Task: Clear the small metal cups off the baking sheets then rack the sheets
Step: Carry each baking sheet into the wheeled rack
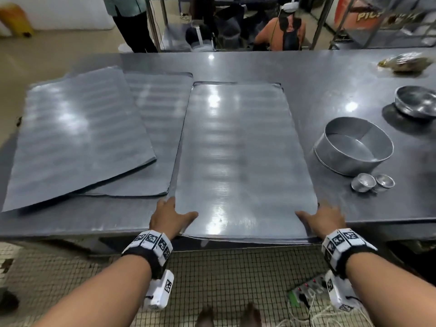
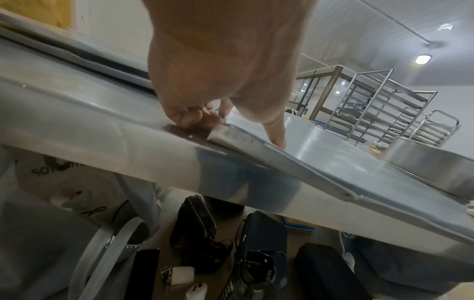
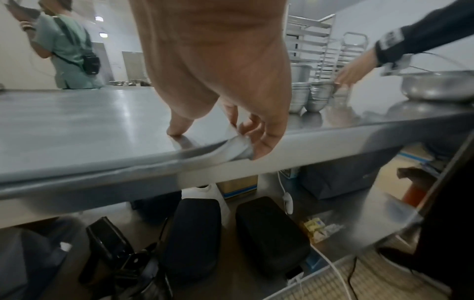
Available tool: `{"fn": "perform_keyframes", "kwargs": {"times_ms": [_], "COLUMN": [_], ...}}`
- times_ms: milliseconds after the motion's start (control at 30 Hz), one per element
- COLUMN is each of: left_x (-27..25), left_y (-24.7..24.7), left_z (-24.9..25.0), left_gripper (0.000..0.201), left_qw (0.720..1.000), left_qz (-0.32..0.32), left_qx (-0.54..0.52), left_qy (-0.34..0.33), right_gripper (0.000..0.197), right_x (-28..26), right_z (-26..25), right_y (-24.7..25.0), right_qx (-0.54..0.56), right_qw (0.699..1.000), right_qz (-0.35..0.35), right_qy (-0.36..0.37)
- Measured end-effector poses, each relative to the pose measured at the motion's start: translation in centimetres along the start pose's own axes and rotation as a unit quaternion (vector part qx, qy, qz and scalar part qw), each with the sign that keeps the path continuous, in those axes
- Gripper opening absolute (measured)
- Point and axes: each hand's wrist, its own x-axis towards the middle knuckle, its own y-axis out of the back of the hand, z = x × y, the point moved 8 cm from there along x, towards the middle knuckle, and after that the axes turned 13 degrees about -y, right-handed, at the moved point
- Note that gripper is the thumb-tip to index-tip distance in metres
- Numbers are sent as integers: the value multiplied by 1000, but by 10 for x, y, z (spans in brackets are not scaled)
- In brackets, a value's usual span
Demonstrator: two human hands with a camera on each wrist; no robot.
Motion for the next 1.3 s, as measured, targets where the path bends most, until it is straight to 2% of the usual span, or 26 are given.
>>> {"fn": "perform_keyframes", "kwargs": {"times_ms": [100,233,433,533,633,800,1000,1100,1167,1300], "left_x": [0,-2,-1,-3,-7,-19,-38,-46,-52,-69], "left_y": [-1,0,1,2,4,1,-11,-14,-16,-28], "left_z": [-5,-6,-11,-10,-6,-3,-3,-3,-5,-15], "left_gripper": [85,77,96,99,90,86,91,87,88,94], "left_qw": [1000,1000,1000,1000,1000,999,997,997,997,990], "left_qz": [2,3,-11,-10,-2,1,-2,0,-5,-32], "left_qx": [-10,-16,-19,-24,-28,-38,-57,-53,-47,-100], "left_qy": [-7,-24,-15,-10,-5,18,56,64,68,94], "right_gripper": [75,75,81,82,84,86,81,79,88,131], "right_x": [-4,-14,-21,-19,-16,-13,-7,-13,-16,-21], "right_z": [12,22,28,24,22,23,31,34,39,62], "right_y": [-11,-17,-24,-23,-24,-22,-20,-17,-16,-21], "right_qx": [68,141,178,182,198,216,219,221,228,165], "right_qw": [997,989,979,976,970,961,944,932,923,928], "right_qz": [-29,-42,-98,-122,-139,-165,-230,-264,-283,-317], "right_qy": [-13,-19,-30,-16,-3,40,96,118,128,106]}}
